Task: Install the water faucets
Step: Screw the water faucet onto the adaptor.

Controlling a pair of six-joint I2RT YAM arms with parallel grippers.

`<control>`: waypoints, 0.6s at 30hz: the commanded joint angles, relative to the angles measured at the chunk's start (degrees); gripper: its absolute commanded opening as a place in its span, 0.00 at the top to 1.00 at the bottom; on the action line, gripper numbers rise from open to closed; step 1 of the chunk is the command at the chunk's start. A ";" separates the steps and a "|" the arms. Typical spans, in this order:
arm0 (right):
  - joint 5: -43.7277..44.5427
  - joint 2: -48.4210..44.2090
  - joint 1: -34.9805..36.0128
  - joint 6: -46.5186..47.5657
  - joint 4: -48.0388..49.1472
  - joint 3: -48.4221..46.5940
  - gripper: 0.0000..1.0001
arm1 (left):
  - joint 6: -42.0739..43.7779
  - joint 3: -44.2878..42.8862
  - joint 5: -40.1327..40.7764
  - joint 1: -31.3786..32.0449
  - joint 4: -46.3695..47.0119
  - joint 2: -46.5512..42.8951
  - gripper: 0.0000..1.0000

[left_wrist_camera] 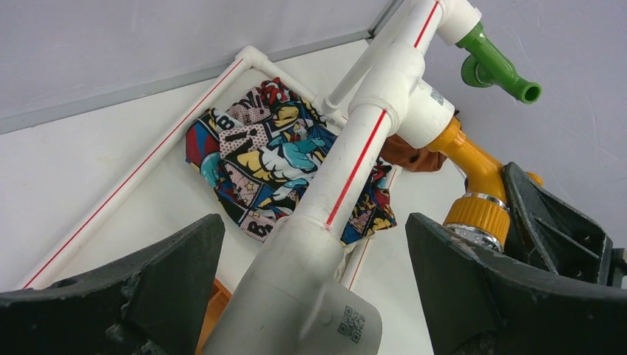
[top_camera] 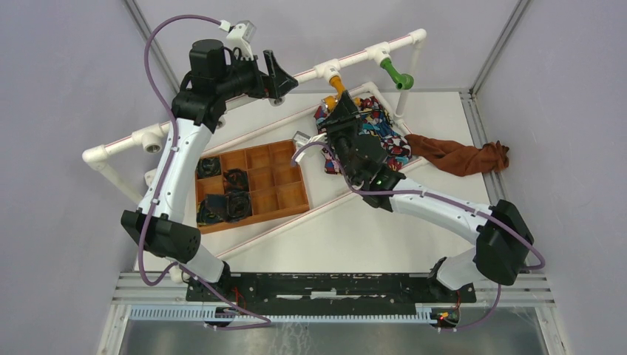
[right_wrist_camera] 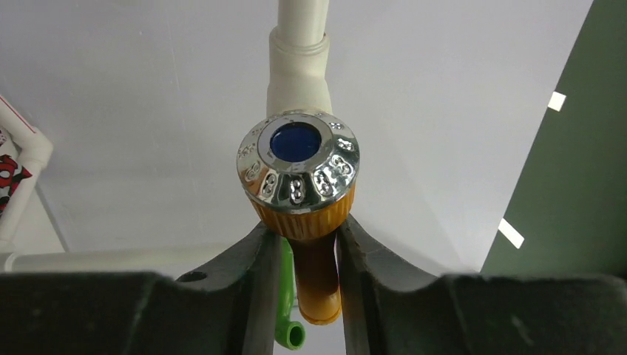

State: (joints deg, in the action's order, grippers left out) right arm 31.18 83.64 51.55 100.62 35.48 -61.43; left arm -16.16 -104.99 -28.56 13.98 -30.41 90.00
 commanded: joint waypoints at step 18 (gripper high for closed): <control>-29.99 -11.27 -17.37 -111.26 -2.80 -4.39 0.82 | -0.18 1.68 -0.80 0.33 -1.75 -2.00 0.00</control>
State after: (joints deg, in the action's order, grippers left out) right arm 12.75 76.71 40.66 21.61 17.21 -68.66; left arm -16.12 -104.60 -27.88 13.91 -29.80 89.82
